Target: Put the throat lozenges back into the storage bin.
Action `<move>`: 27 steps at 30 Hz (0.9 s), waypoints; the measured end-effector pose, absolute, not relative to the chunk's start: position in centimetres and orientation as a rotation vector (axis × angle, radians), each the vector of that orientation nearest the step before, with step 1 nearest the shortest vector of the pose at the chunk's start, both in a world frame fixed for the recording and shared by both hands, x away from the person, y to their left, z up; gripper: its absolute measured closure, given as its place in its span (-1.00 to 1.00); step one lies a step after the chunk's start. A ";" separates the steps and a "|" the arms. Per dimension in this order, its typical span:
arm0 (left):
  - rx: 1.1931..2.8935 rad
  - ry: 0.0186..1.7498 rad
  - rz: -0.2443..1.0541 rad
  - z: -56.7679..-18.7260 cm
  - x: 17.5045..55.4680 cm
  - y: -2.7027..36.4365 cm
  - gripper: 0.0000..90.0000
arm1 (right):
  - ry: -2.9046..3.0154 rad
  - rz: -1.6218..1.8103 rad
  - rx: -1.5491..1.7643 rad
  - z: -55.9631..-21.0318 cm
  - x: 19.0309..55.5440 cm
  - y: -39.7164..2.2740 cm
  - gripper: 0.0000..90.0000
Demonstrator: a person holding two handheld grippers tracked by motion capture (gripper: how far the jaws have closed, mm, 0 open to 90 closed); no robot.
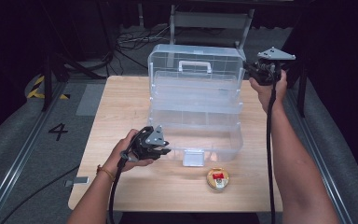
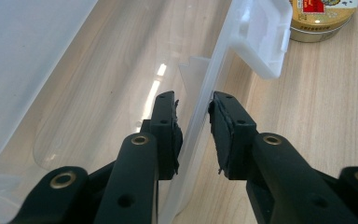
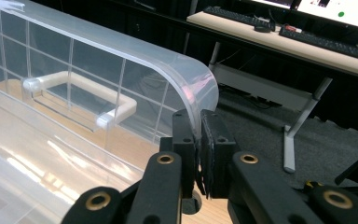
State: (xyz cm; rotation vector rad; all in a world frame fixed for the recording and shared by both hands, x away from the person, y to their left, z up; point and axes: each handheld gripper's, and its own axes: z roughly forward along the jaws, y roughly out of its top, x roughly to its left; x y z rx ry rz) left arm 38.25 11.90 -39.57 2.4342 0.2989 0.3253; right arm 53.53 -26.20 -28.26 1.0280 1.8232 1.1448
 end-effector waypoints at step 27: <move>2.418 0.325 0.337 -39.9 38.0 11.9 0.56 | 1.872 1.132 1.139 -29.9 59.2 -26.2 0.89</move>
